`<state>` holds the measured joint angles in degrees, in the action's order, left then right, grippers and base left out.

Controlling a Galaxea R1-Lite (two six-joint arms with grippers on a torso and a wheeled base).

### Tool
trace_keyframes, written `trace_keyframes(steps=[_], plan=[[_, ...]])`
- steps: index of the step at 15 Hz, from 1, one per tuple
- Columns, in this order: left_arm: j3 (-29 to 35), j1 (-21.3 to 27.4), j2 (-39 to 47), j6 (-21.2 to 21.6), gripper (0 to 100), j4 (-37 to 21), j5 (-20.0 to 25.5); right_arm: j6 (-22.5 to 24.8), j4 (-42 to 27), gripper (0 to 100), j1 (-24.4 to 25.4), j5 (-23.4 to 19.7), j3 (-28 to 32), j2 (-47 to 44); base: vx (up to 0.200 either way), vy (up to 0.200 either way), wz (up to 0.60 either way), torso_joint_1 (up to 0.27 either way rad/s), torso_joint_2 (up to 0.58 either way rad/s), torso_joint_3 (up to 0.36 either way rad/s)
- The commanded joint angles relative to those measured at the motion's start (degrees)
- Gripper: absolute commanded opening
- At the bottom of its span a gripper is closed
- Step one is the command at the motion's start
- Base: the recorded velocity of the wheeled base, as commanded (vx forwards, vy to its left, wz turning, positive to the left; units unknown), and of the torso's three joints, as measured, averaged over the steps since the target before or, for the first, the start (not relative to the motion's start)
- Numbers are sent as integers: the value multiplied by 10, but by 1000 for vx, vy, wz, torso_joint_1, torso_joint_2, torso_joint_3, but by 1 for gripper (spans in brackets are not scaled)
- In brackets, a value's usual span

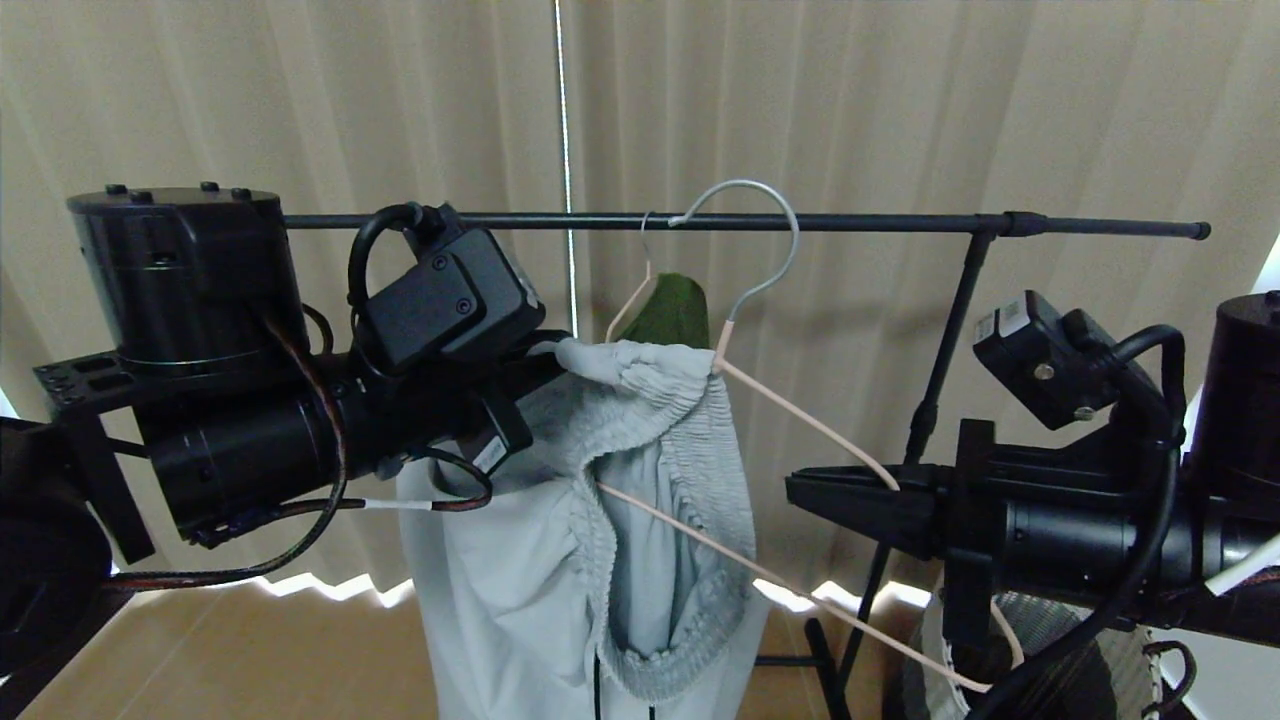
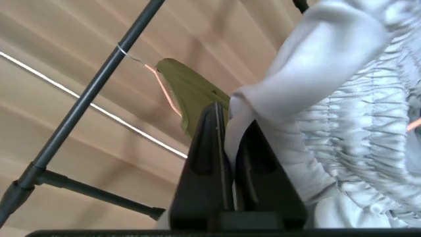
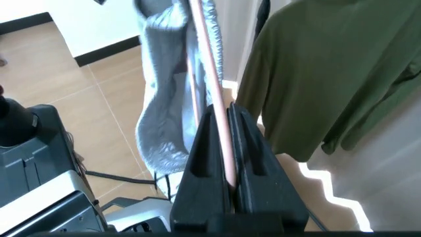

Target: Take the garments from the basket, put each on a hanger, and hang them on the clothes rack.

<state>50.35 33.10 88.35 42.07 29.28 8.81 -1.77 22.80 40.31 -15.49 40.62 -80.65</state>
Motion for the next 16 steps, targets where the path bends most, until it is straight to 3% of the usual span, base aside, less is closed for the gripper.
trace_keyframes(steps=[1, 6, 7, 11, 13, 16], plan=[[-1, 0, 1, 1, 0, -1, 1, 0, 1, 0, 0, -9, 0, 8, 0, 0, 0, 0, 0, 0], [-3, 0, -2, -1, 0, 6, -4, 2, 1, 0, -10, -5, 0, 7, 0, 0, 0, 0, 0, 0], [-8, -1, 0, -1, 0, 21, -5, 2, 1, 100, -12, -5, 0, 8, 0, 0, 0, 0, 0, 0], [-17, -1, 0, -1, 0, 35, -35, 16, 1, 100, -30, 7, 2, 6, 0, 0, 0, 0, 0, 0], [-25, -10, 0, -3, 0, 34, -98, 71, 2, 100, -73, 9, 0, 5, 0, 0, 0, 0, 0, 0], [-31, -42, 2, -3, 0, 33, -166, 79, 3, 100, -98, 10, 1, 7, 0, 0, 0, 0, 0, 0]])
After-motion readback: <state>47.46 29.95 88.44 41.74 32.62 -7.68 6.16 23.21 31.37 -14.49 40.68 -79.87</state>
